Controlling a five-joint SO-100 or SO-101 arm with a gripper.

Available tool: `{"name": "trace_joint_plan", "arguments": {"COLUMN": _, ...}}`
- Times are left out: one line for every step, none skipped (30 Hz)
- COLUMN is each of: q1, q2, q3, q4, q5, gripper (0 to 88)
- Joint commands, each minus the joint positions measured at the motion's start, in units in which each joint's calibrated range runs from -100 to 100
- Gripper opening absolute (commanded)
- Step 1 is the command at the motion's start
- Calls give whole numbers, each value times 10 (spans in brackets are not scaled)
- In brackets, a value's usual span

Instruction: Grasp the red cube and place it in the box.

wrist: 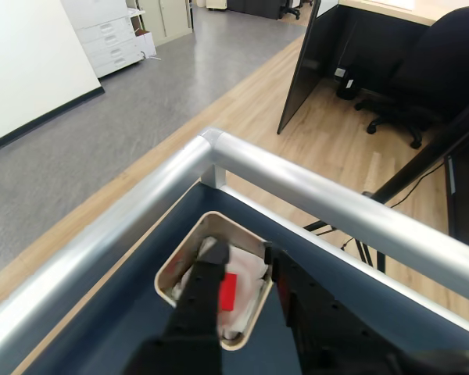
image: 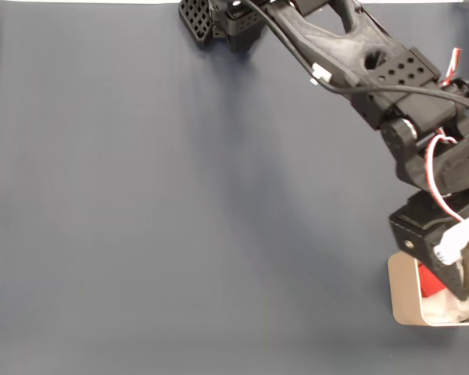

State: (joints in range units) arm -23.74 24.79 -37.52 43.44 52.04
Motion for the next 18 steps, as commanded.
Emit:
{"name": "trace_joint_plan", "arguments": {"q1": 29, "q2": -81, "q3": 8, "q4": -13, "q5": 0, "gripper": 0}}
{"name": "trace_joint_plan", "arguments": {"q1": 36, "q2": -94, "q3": 18, "q4": -13, "q5": 0, "gripper": 0}}
{"name": "trace_joint_plan", "arguments": {"q1": 44, "q2": -108, "q3": 29, "q4": -13, "q5": -1, "gripper": 0}}
{"name": "trace_joint_plan", "arguments": {"q1": 51, "q2": -123, "q3": 46, "q4": -16, "q5": -1, "gripper": 0}}
{"name": "trace_joint_plan", "arguments": {"q1": 59, "q2": -139, "q3": 60, "q4": -17, "q5": -3, "gripper": 0}}
{"name": "trace_joint_plan", "arguments": {"q1": 66, "q2": -155, "q3": 77, "q4": -18, "q5": -4, "gripper": 0}}
{"name": "trace_joint_plan", "arguments": {"q1": 75, "q2": -172, "q3": 94, "q4": -18, "q5": -5, "gripper": 0}}
{"name": "trace_joint_plan", "arguments": {"q1": 83, "q2": -189, "q3": 113, "q4": -18, "q5": -5, "gripper": 0}}
{"name": "trace_joint_plan", "arguments": {"q1": 91, "q2": -207, "q3": 133, "q4": -18, "q5": -7, "gripper": 0}}
{"name": "trace_joint_plan", "arguments": {"q1": 99, "q2": -226, "q3": 156, "q4": -19, "q5": -8, "gripper": 0}}
{"name": "trace_joint_plan", "arguments": {"q1": 107, "q2": -250, "q3": 185, "q4": -23, "q5": -8, "gripper": 0}}
{"name": "trace_joint_plan", "arguments": {"q1": 116, "q2": -273, "q3": 217, "q4": -29, "q5": -8, "gripper": 0}}
{"name": "trace_joint_plan", "arguments": {"q1": 124, "q2": -296, "q3": 247, "q4": -34, "q5": -8, "gripper": 0}}
{"name": "trace_joint_plan", "arguments": {"q1": 132, "q2": -319, "q3": 279, "q4": -40, "q5": -8, "gripper": 0}}
{"name": "trace_joint_plan", "arguments": {"q1": 140, "q2": -344, "q3": 314, "q4": -48, "q5": -8, "gripper": 0}}
{"name": "trace_joint_plan", "arguments": {"q1": 148, "q2": -368, "q3": 345, "q4": -53, "q5": -8, "gripper": 0}}
{"name": "trace_joint_plan", "arguments": {"q1": 156, "q2": -391, "q3": 374, "q4": -54, "q5": -10, "gripper": 0}}
{"name": "trace_joint_plan", "arguments": {"q1": 164, "q2": -417, "q3": 407, "q4": -54, "q5": -11, "gripper": 0}}
